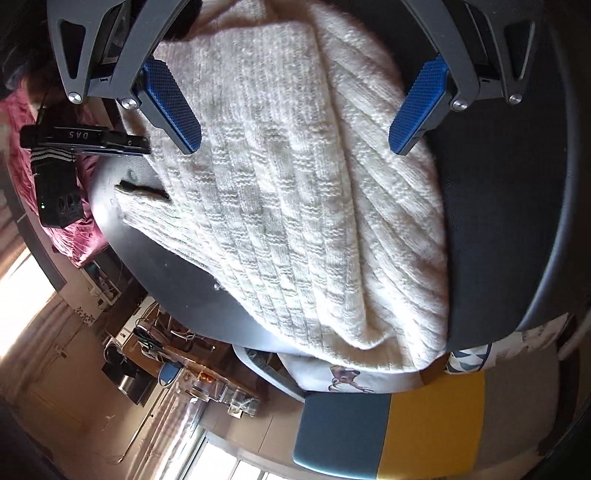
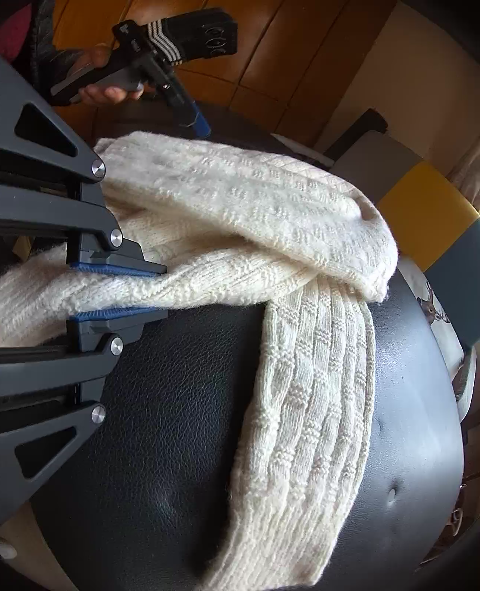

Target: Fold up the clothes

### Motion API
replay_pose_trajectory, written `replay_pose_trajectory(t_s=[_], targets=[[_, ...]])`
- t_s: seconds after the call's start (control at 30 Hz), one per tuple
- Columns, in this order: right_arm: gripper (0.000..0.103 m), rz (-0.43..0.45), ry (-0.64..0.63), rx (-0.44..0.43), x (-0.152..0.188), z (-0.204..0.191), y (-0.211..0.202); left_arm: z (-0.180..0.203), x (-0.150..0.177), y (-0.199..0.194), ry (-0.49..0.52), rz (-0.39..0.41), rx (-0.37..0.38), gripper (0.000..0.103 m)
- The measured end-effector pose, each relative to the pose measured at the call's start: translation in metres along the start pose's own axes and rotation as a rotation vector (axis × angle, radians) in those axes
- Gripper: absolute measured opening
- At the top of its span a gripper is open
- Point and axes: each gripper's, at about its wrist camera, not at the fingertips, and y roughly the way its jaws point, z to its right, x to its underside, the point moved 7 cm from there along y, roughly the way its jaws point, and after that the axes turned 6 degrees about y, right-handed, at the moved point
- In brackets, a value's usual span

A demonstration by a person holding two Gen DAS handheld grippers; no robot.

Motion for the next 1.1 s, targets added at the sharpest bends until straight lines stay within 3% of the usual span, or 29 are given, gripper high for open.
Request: replay_pose_trajectory(t_s=[0.1, 0.17, 0.23, 0.27, 0.33, 0.4, 0.43, 0.63, 0.67, 0.73, 0.87, 1.03, 1.1], targets=[[0.013, 0.034, 0.094, -0.251, -0.007, -0.011, -0.010, 0.007, -0.004, 0.002, -0.021, -0.029, 0.058, 0.088], [0.013, 0.061, 0.109, -0.426, -0.012, -0.026, -0.020, 0.012, -0.007, 0.004, -0.036, -0.048, 0.097, 0.062], [0.013, 0.048, 0.069, -0.522, -0.012, -0.047, -0.020, 0.017, -0.010, 0.005, -0.050, -0.067, 0.136, 0.051], [0.014, 0.038, 0.046, -0.535, -0.012, -0.057, -0.016, 0.020, -0.015, 0.003, -0.045, -0.065, 0.144, 0.051], [0.017, 0.028, 0.000, -0.535, -0.009, -0.074, -0.005, 0.027, -0.028, -0.004, -0.026, -0.055, 0.151, 0.055], [0.017, 0.021, -0.046, -0.525, -0.006, -0.091, 0.008, 0.033, -0.041, -0.011, -0.008, -0.044, 0.159, 0.070], [0.017, 0.020, -0.068, -0.520, -0.003, -0.100, 0.015, 0.036, -0.047, -0.014, 0.001, -0.039, 0.163, 0.085], [0.027, 0.071, -0.234, -0.440, 0.008, -0.146, 0.041, 0.057, -0.074, -0.020, 0.066, -0.073, 0.199, 0.087], [0.028, 0.077, -0.248, -0.433, 0.008, -0.152, 0.047, 0.060, -0.077, -0.019, 0.081, -0.086, 0.201, 0.085], [0.031, 0.082, -0.246, -0.429, 0.008, -0.160, 0.061, 0.063, -0.080, -0.015, 0.165, -0.101, 0.128, 0.080], [0.034, 0.079, -0.227, -0.405, 0.014, -0.156, 0.089, 0.060, -0.074, 0.008, 0.318, -0.200, 0.004, 0.055], [0.034, 0.080, -0.235, -0.378, 0.018, -0.152, 0.106, 0.048, -0.060, 0.046, 0.408, -0.295, -0.111, 0.049], [0.034, 0.081, -0.240, -0.367, 0.018, -0.151, 0.109, 0.042, -0.056, 0.060, 0.419, -0.313, -0.146, 0.040]])
